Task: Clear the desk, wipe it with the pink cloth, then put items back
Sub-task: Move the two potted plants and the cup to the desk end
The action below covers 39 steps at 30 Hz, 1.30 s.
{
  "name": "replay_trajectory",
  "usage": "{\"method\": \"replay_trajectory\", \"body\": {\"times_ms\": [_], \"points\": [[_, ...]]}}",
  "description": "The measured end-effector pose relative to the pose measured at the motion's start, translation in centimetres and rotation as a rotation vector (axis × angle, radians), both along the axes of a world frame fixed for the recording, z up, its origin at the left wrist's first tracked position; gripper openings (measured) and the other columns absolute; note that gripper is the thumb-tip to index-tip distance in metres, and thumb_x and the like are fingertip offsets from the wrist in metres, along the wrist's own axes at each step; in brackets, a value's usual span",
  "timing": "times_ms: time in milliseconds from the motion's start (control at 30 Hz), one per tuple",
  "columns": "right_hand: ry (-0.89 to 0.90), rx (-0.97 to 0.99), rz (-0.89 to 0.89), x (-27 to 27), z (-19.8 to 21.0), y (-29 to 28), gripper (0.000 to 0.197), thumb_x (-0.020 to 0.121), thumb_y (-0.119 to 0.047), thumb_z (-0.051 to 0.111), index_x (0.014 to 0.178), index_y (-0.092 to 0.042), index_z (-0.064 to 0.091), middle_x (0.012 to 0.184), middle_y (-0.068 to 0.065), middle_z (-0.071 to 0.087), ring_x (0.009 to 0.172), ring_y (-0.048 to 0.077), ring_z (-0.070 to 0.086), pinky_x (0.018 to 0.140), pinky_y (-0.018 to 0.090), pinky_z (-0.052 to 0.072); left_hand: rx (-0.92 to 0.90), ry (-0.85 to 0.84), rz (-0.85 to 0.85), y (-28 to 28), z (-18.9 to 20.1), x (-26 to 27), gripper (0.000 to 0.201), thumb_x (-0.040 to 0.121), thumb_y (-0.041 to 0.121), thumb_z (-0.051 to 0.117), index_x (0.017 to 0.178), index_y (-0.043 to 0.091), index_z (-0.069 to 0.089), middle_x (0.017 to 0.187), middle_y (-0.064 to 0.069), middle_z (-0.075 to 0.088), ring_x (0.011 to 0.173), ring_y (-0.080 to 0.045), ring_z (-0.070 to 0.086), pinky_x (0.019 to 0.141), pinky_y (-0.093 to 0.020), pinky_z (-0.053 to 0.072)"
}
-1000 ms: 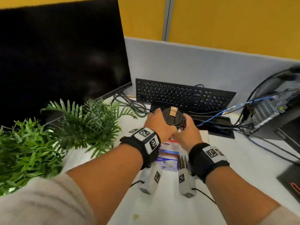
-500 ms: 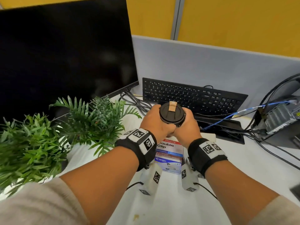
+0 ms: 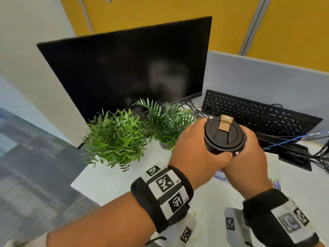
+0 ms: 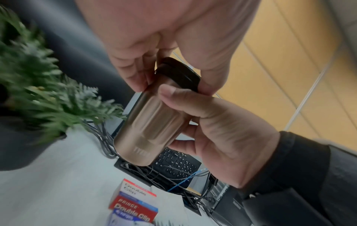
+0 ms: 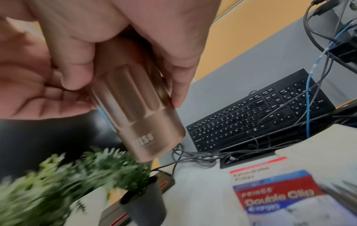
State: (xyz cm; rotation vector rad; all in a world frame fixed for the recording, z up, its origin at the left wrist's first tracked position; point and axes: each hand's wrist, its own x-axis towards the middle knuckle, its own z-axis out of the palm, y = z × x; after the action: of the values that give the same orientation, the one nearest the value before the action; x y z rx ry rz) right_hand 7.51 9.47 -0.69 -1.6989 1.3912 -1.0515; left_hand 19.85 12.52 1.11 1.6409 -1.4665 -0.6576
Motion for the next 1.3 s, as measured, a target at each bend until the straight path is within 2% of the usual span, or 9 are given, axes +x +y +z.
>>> {"method": "replay_trajectory", "body": {"times_ms": [133,267,400,533,700,833,1000,1133,1300], "points": [[0.018,0.006,0.056,4.6,1.0,6.6,0.068,0.048,-0.050,0.071,0.110,-0.041,0.045,0.092,-0.030,0.057,0.085,-0.021,0.054,0.063,0.002,0.042,0.005,-0.017,-0.009,6.6,0.2,4.8,0.060,0.066,0.039,0.075,0.119,0.039,0.049,0.110,0.021,0.055,0.107,-0.002,0.050,0.092,-0.023,0.048],[0.038,0.045,0.060,9.2,-0.3,13.4,0.072,0.044,-0.059,0.064,0.112,-0.042,0.047,0.098,-0.032,0.058,0.089,-0.022,0.052,0.065,0.003,0.041,0.031,-0.016,-0.068,13.6,-0.6,10.0,0.056,0.067,0.039,0.074,0.111,0.049,0.042,0.110,0.026,0.051,0.105,0.002,0.048,0.089,-0.017,0.047],[0.035,0.114,0.094,14.9,-2.5,19.2,0.068,0.048,-0.047,0.082,0.105,-0.054,0.044,0.097,-0.043,0.056,0.091,-0.024,0.052,0.067,0.000,0.042,0.069,-0.063,-0.055,19.7,-2.7,15.9,0.066,0.066,0.043,0.075,0.100,0.072,0.027,0.108,0.030,0.047,0.103,0.008,0.047,0.086,-0.009,0.043],[0.048,0.148,0.167,20.5,-4.3,21.8,0.063,0.057,-0.038,0.085,0.101,-0.057,0.043,0.104,-0.045,0.053,0.093,-0.017,0.056,0.071,0.003,0.044,0.140,-0.068,0.006,23.0,-4.5,21.6,0.069,0.063,0.046,0.077,0.106,0.069,0.029,0.112,0.029,0.049,0.104,0.009,0.052,0.090,-0.012,0.046],[0.011,0.200,0.215,26.4,-6.8,21.4,0.059,0.064,-0.028,0.082,0.101,-0.055,0.045,0.097,-0.038,0.060,0.092,-0.016,0.057,0.072,0.000,0.043,0.247,-0.028,0.078,22.9,-7.4,27.6,0.086,0.059,0.045,0.082,0.135,0.038,0.041,0.121,0.017,0.055,0.109,-0.001,0.057,0.100,-0.026,0.049],[-0.005,0.247,0.192,29.5,-9.6,19.4,0.061,0.064,-0.025,0.080,0.108,-0.049,0.045,0.096,-0.029,0.062,0.090,-0.015,0.058,0.073,0.003,0.042,0.279,0.000,0.078,20.7,-10.3,30.9,0.086,0.059,0.041,0.084,0.134,0.030,0.044,0.123,0.010,0.059,0.109,-0.005,0.059,0.098,-0.033,0.052],[-0.020,0.283,0.156,31.3,-12.1,17.0,0.072,0.058,-0.018,0.084,0.110,-0.046,0.043,0.095,-0.026,0.061,0.088,-0.015,0.057,0.074,0.003,0.044,0.268,0.012,0.054,17.6,-12.5,33.0,0.084,0.059,0.041,0.083,0.133,0.032,0.044,0.123,0.010,0.060,0.111,-0.009,0.059,0.099,-0.036,0.051],[-0.033,0.270,0.121,32.0,-13.0,15.7,0.067,0.057,-0.017,0.084,0.108,-0.040,0.047,0.096,-0.020,0.064,0.090,-0.006,0.062,0.077,0.012,0.049,0.258,0.032,0.028,15.9,-13.2,33.7,0.080,0.060,0.038,0.083,0.129,0.037,0.043,0.121,0.009,0.060,0.111,-0.011,0.058,0.099,-0.037,0.051],[-0.043,0.252,0.130,32.1,-13.6,14.8,0.070,0.058,-0.012,0.083,0.116,-0.034,0.048,0.100,-0.015,0.068,0.091,-0.005,0.064,0.074,0.007,0.047,0.268,0.039,0.009,15.1,-13.2,34.0,0.081,0.062,0.032,0.085,0.132,0.034,0.043,0.121,0.010,0.060,0.111,-0.011,0.059,0.099,-0.039,0.051]]}}
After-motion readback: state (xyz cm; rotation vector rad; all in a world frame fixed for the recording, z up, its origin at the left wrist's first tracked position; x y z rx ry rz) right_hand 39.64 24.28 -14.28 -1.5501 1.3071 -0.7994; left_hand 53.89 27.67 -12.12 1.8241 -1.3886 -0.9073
